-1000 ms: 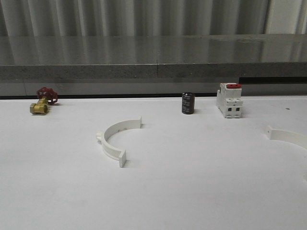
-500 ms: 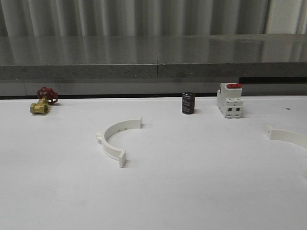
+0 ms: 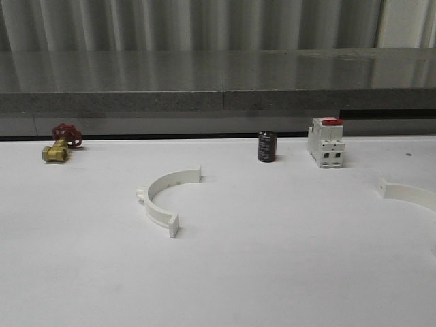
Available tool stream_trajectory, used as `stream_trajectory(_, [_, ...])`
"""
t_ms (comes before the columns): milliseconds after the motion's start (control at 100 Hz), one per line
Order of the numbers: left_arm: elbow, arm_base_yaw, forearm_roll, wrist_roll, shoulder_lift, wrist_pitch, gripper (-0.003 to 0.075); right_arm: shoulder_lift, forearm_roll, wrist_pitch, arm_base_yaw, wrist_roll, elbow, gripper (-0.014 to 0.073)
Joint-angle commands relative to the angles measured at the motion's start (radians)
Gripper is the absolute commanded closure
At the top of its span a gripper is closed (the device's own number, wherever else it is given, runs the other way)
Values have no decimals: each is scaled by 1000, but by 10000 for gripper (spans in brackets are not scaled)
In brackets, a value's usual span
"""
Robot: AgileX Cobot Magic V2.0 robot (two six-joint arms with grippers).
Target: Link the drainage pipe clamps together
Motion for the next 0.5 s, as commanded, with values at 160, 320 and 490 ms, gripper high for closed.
stream_trajectory(160, [-25,2,-7,-10,11,-70,741,195,10,-26,-4,4,-145,22])
stream_trajectory(320, [-25,2,-7,-10,11,-70,741,312,10,-15,-4,4,-221,22])
stream_trajectory(490, [-25,2,-7,-10,11,-70,741,403,10,-3,-4,4,-279,23])
